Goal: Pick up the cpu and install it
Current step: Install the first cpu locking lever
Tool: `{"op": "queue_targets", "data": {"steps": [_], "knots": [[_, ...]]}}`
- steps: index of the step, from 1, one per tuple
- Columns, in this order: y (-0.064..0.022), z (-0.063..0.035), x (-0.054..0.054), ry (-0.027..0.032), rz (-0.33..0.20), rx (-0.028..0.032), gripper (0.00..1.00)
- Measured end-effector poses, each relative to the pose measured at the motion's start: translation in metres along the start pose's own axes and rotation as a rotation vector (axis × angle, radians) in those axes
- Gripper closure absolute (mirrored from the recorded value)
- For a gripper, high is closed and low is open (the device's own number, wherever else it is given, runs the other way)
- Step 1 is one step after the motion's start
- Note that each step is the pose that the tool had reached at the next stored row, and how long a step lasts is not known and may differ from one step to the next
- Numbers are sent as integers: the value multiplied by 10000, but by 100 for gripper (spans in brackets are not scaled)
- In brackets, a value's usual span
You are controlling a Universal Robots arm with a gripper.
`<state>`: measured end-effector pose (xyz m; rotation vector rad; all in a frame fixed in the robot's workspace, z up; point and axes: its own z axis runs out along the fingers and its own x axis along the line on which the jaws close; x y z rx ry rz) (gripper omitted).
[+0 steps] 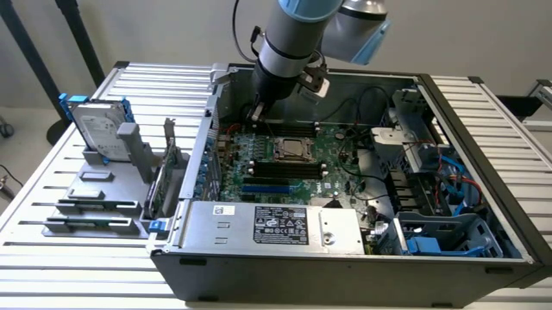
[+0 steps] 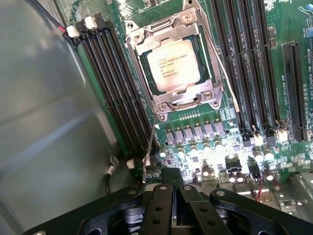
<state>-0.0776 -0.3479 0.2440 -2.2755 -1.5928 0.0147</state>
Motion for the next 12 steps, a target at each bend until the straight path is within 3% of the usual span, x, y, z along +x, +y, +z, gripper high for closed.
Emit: {"op": "queue_targets", "data": {"steps": [4,6,9,12], "knots": [[-49,4,-24,48,61,62,89],[-78,6,-35,102,91,89,89],[-104,8,-44,239,238,90,89],[-111,8,-46,391,548,41,89]]}}
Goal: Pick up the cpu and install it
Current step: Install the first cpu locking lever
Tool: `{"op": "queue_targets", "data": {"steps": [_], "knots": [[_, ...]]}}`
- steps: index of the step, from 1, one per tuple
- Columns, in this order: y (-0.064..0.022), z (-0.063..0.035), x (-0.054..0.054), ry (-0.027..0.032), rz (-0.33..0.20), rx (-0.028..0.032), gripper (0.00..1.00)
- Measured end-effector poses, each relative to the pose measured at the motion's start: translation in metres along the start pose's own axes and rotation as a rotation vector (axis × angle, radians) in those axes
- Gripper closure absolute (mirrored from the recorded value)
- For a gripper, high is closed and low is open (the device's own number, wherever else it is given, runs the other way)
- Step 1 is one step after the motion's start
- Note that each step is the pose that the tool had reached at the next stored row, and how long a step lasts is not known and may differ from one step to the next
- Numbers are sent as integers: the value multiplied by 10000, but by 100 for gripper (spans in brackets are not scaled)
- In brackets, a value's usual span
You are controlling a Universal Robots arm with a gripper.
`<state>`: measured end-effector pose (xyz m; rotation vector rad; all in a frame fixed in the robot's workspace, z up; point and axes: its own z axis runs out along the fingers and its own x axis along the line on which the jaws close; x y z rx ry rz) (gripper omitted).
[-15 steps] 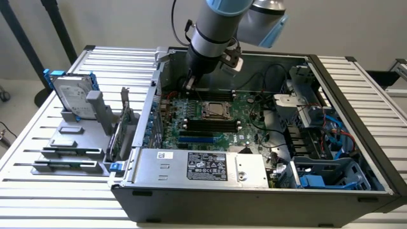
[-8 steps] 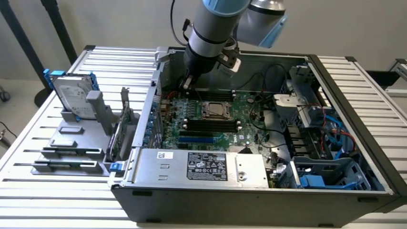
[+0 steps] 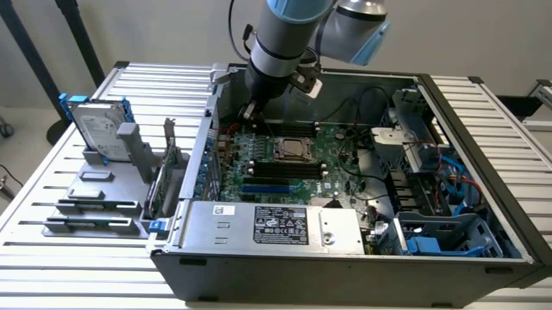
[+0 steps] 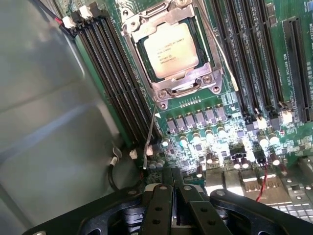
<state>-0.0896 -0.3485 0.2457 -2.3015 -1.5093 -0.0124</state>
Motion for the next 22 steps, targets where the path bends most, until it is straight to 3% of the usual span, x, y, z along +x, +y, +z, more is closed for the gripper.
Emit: {"op": "queue_targets", "data": {"steps": [9,16,19,22], "knots": [[-1,1,-1,492,1089,-204,89],[-3,-1,-1,901,1721,-264,89],[-6,-9,1,1011,1928,-319,89],[-10,-27,6,1081,2073,-382,89]]}}
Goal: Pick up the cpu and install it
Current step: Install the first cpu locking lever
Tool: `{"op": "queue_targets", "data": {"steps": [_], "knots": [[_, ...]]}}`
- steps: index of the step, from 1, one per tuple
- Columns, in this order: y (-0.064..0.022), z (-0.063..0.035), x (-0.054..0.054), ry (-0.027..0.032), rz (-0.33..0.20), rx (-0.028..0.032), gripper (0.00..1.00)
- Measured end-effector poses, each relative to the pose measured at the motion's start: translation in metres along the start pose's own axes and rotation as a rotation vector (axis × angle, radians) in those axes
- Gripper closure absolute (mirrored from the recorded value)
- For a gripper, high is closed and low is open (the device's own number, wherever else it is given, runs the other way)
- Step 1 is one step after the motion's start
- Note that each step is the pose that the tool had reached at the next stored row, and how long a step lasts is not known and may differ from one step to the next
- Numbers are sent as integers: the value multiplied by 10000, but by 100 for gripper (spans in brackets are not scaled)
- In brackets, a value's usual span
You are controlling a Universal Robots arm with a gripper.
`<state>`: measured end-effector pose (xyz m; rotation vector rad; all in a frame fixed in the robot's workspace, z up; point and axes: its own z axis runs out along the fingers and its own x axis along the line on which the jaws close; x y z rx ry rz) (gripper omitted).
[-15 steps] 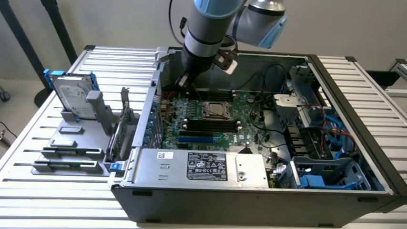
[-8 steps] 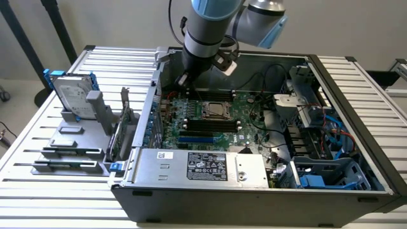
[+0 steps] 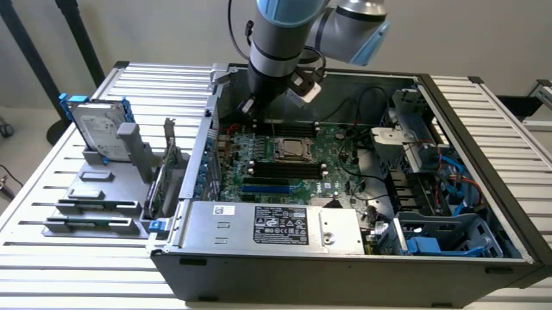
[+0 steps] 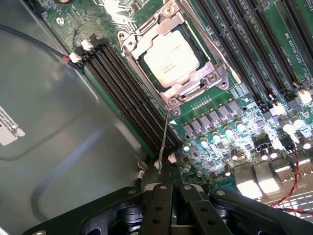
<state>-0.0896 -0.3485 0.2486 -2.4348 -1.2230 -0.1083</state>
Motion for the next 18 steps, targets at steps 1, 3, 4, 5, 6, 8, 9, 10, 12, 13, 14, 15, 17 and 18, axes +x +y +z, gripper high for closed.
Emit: {"op": "queue_targets", "data": {"steps": [1,3,4,5,6,8,9,10,12,13,14,15,17,18], "knots": [[-1,-6,2,22,26,-23,89],[-2,-12,5,72,71,-80,89],[-2,-16,7,99,86,-112,89],[-2,-18,8,131,94,-153,89],[-1,-19,9,166,97,-199,89],[2,-21,13,230,97,-288,89],[4,-24,15,263,95,-335,89],[6,-26,18,296,89,-382,89],[12,-30,24,370,64,-485,89],[15,-32,27,415,45,-550,89],[19,-33,31,458,25,-610,89],[23,-35,34,501,3,-676,89],[33,-36,42,592,-56,-825,89],[39,-37,47,635,-87,-899,89]]}}
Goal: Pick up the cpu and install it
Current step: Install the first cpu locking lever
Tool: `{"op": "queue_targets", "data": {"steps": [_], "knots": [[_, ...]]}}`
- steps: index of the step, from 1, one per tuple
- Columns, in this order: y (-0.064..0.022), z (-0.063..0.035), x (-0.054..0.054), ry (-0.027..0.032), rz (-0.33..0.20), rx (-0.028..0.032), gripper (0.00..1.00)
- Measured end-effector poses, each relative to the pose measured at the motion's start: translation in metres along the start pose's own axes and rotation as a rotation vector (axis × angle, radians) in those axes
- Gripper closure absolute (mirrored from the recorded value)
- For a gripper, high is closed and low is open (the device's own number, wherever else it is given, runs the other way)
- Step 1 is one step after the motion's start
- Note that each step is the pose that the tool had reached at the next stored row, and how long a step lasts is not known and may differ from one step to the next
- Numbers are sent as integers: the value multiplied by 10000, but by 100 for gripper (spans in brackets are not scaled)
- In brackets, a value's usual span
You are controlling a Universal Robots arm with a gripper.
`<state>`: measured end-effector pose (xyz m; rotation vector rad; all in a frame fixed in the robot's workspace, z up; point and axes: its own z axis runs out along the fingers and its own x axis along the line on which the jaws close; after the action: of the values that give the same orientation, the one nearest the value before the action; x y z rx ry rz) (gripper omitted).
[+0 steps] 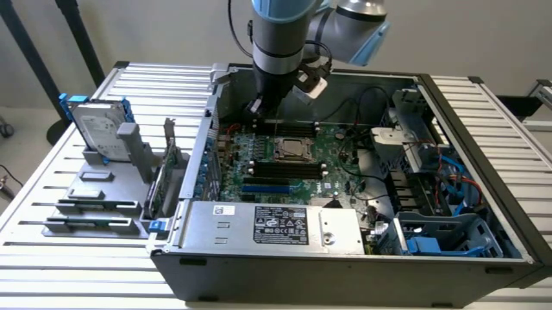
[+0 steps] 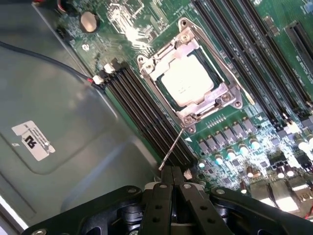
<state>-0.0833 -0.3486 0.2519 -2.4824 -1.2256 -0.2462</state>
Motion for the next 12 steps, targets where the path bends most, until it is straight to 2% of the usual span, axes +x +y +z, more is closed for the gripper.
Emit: {"op": "queue_targets", "data": {"steps": [2,4,7,9,12], "knots": [[14,1,11,82,-59,-140,89],[32,2,24,139,-107,-261,89],[62,14,40,152,-146,-406,89],[70,32,37,147,-154,-461,89],[78,58,28,160,-162,-487,89]]}}
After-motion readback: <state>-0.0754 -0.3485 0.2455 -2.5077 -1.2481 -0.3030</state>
